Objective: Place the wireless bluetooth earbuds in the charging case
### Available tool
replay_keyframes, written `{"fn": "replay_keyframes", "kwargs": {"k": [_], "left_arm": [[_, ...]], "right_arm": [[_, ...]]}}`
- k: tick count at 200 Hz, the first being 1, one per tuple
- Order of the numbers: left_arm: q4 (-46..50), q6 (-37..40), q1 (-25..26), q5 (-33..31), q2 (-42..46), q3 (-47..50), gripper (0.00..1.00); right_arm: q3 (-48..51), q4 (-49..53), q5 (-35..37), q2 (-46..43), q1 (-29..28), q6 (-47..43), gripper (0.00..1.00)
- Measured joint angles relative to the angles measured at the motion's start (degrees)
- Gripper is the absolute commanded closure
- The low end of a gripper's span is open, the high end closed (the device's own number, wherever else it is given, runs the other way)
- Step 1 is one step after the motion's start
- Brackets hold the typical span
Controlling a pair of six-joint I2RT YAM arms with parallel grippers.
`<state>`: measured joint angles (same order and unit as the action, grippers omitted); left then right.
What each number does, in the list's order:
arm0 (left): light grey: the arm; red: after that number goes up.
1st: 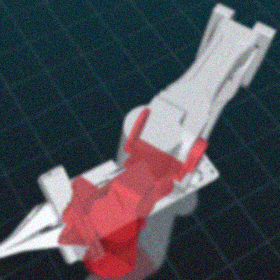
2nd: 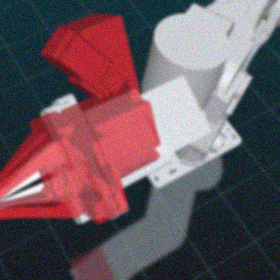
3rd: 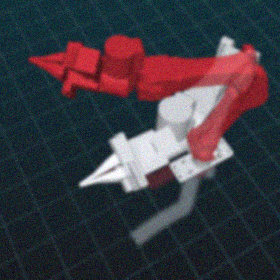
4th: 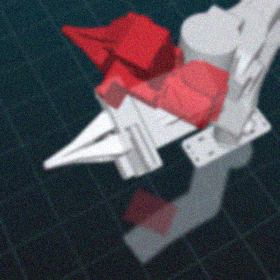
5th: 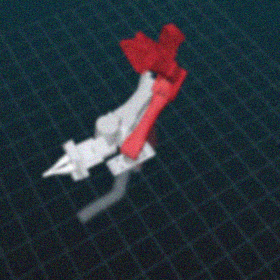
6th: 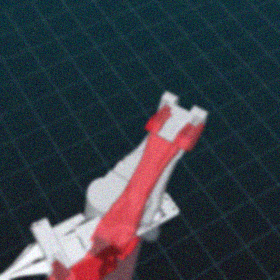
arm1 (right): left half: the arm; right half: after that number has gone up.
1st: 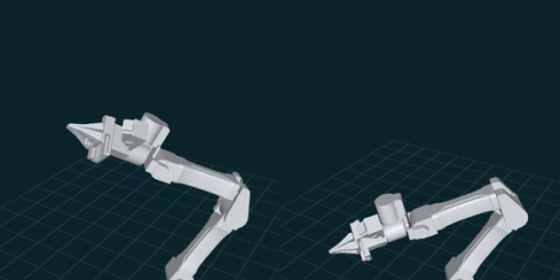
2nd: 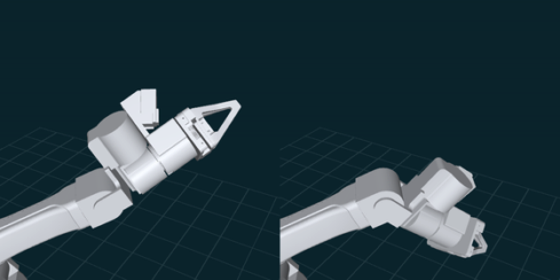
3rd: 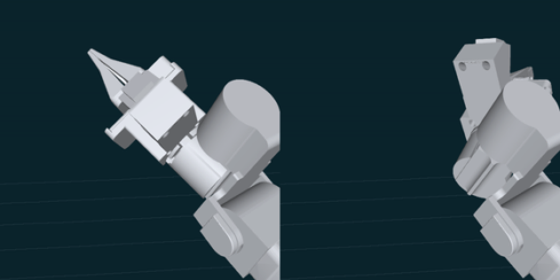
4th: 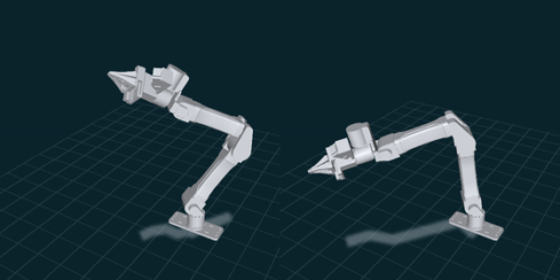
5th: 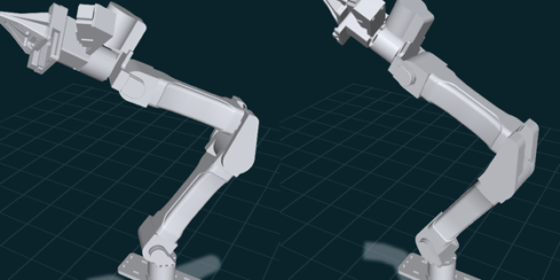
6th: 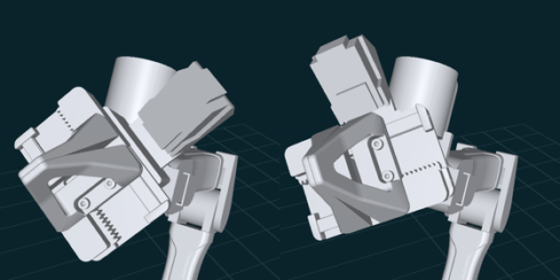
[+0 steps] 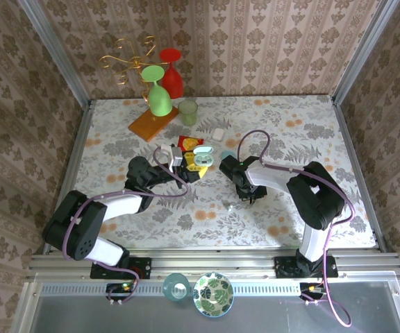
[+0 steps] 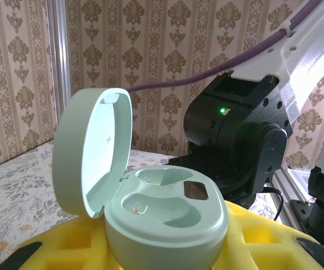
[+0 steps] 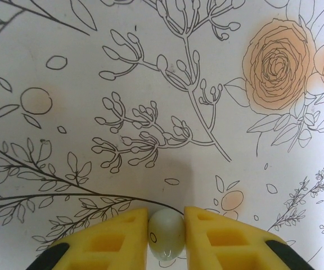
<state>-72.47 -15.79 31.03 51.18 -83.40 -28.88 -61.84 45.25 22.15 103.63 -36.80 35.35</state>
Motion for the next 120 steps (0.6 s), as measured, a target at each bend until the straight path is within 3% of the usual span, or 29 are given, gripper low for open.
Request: {"fn": "replay_keyframes", "kwargs": {"k": [45, 72, 87, 120], "left_arm": [[0.0, 0.02, 0.0, -0.02, 0.0, 0.0, 0.73], [0.0, 0.02, 0.0, -0.02, 0.0, 0.0, 0.73], [0.0, 0.0, -0.02, -0.02, 0.0, 0.0, 0.73], [0.0, 0.0, -0.07, -0.02, 0.0, 0.0, 0.73]], "right_arm": [[-0.07, 0.13, -0.24, -1.25, 0.02, -0.24, 0.82], [0.55, -1.57, -4.0, -8.28, 1.22, -0.83, 0.81], [1.46, -4.13, -9.38, -14.19, 3.19, -1.16, 0.8], [5.18, -12.11, -28.17, -24.44, 11.04, -0.81, 0.79]]}}
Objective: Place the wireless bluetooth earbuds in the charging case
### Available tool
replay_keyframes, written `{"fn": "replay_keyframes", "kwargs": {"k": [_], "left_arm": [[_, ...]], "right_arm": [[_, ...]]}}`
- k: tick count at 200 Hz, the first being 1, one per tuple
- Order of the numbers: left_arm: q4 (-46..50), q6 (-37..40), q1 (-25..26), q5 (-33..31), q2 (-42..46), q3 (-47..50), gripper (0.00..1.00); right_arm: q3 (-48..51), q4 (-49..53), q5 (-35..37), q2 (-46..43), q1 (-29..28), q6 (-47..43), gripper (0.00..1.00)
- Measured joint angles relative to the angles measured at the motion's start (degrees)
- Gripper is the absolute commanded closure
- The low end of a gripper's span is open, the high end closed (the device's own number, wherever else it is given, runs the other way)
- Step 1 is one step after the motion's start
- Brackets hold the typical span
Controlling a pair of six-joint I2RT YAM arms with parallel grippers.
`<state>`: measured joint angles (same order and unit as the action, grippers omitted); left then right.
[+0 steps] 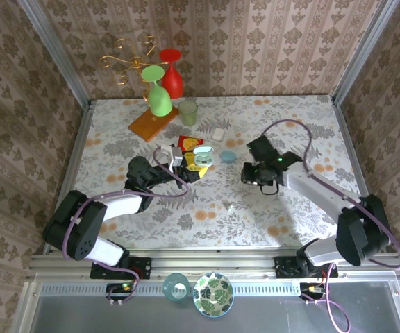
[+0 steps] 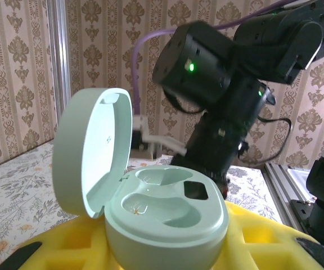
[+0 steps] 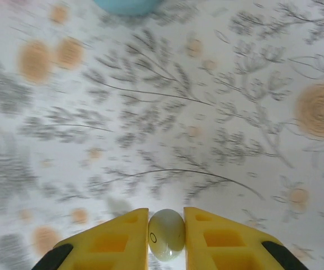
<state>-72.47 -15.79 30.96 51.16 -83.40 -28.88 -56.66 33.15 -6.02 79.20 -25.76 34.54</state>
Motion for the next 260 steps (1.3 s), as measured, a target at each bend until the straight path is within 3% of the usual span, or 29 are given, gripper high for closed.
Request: {"fn": "replay_keyframes", "kwargs": {"k": [48, 121, 182, 260], "left_arm": [[0.0, 0.02, 0.0, 0.0, 0.0, 0.0, 0.73], [0.0, 0.0, 0.0, 0.07, -0.63, -0.02, 0.73], [0.02, -0.02, 0.02, 0.66, -1.42, -0.39, 0.73], [0.0, -0.04, 0.17, 3.08, -2.49, -2.01, 0.73]], "right_arm": [[1.7, -6.93, -20.94, -4.48, 6.58, 2.21, 0.79], [4.02, -18.86, -38.01, -7.67, 9.05, 8.79, 0.81], [1.7, -21.14, -40.92, -9.46, 4.7, 4.66, 0.81], [-5.81, -20.46, -36.0, -8.96, -3.26, -6.47, 0.82]]}}
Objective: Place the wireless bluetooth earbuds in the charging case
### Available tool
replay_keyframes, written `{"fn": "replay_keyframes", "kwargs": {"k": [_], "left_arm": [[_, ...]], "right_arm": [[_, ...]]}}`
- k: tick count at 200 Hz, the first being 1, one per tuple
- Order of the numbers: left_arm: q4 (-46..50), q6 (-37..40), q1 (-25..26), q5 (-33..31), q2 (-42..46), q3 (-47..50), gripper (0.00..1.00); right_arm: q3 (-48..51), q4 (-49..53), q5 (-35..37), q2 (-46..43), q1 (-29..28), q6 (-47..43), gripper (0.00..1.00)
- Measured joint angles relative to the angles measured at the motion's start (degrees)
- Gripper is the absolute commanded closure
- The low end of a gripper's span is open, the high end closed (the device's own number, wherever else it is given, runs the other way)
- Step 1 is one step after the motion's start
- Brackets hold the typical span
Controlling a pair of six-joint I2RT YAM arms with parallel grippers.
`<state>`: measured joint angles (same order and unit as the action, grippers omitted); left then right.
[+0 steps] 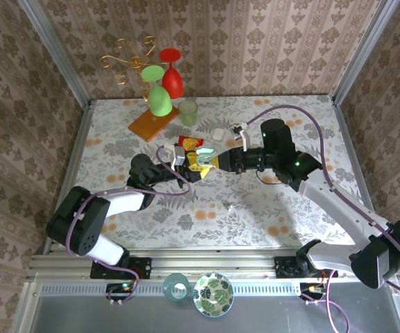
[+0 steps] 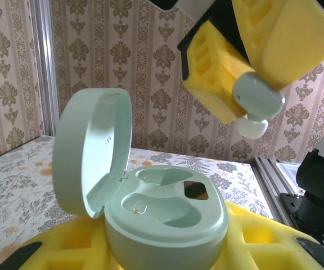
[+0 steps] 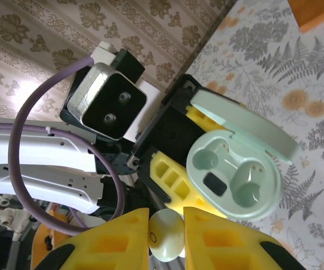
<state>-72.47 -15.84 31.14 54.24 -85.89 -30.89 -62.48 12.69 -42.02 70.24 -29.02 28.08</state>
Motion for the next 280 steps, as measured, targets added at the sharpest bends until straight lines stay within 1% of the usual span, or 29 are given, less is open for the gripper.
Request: {"fn": "replay_keyframes", "kwargs": {"k": [62, 145, 265, 280], "left_arm": [[0.0, 0.0, 0.79, 0.7, 0.0, -0.37, 0.74], [0.02, 0.0, 1.07, 1.01, 0.0, -0.37, 0.74], [0.44, 0.0, 1.09, -0.02, 0.0, -0.37, 0.74], [0.9, 0.0, 1.09, -0.04, -0.02, -0.37, 0.75]], "right_arm": [[-0.9, 0.42, 3.32, 2.91, -0.17, -2.64, 0.83], [-0.85, 0.39, 5.7, 2.89, -0.17, -2.86, 0.83], [-0.74, 1.49, 5.86, 3.85, -0.2, -2.82, 0.78], [-0.74, 1.75, 5.86, 4.15, -0.17, -2.82, 0.75]]}}
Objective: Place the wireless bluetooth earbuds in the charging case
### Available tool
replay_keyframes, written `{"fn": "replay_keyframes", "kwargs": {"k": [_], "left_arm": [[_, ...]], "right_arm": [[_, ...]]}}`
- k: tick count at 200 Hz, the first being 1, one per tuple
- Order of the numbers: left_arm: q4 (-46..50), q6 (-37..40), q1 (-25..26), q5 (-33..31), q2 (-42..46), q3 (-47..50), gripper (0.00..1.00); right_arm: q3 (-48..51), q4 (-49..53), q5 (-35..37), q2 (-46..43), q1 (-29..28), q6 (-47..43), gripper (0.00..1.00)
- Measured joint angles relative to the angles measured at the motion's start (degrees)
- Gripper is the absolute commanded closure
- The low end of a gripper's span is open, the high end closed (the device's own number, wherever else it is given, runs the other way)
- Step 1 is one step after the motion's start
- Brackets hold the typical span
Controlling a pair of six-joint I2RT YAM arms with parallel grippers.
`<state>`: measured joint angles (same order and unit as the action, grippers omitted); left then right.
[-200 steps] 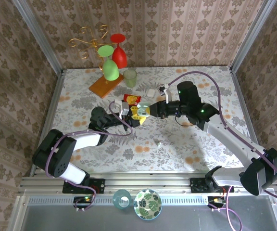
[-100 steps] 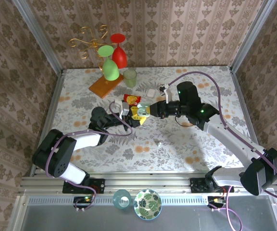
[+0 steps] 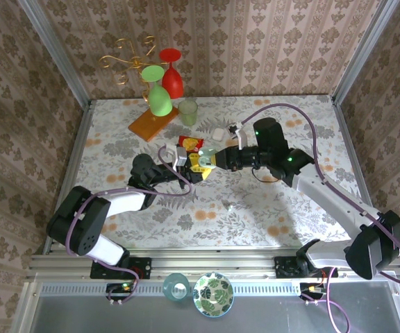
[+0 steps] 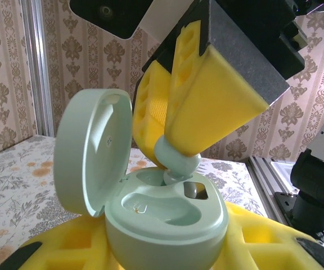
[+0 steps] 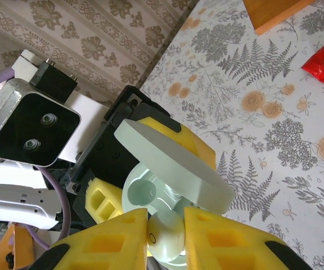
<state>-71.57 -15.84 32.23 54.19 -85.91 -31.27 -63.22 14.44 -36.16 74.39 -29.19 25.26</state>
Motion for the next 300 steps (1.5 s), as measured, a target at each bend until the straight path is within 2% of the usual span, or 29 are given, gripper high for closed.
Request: {"fn": "replay_keyframes", "kwargs": {"k": [32, 68, 80, 93, 118, 167, 211, 243, 300], "left_arm": [[0.83, 0.0, 0.0, -0.02, 0.0, 0.0, 0.74], [1.27, 0.0, 0.0, -0.24, 0.0, 0.0, 0.75], [1.09, 0.02, 0.0, -0.26, 0.0, 0.0, 0.74], [0.63, 0.02, 0.0, -0.33, 0.02, 0.0, 0.75], [0.33, 0.04, -0.2, -0.48, 0.02, 0.0, 0.75], [0.09, 0.09, -1.97, -1.33, 0.02, 0.57, 0.74], [-0.04, 0.5, -2.45, -1.99, 0.04, 1.01, 0.74], [-0.07, 0.63, -2.45, -2.19, 0.28, 1.03, 0.74], [-0.11, 0.63, -2.45, -2.19, 1.95, 1.18, 0.74]], "right_arm": [[-0.17, 0.55, 0.09, 0.17, 0.0, 0.02, 0.66], [-0.48, 0.85, 0.87, 0.0, -0.07, 0.0, 0.48], [-0.48, 1.09, 1.64, -0.37, -0.07, 0.15, 0.36], [-0.31, 1.11, 2.51, -1.11, -0.04, -0.22, 0.28], [2.1, 0.15, 5.01, -5.25, -0.04, -0.94, 0.22], [10.86, -0.15, 17.79, -16.04, 0.83, 1.16, 0.26], [16.09, 4.72, 25.11, -15.69, 0.63, 5.33, 0.3], [20.68, 5.07, 24.7, -9.01, -0.81, 8.13, 0.38], [19.98, -0.52, 17.22, 13.55, -4.96, 9.64, 0.38]]}}
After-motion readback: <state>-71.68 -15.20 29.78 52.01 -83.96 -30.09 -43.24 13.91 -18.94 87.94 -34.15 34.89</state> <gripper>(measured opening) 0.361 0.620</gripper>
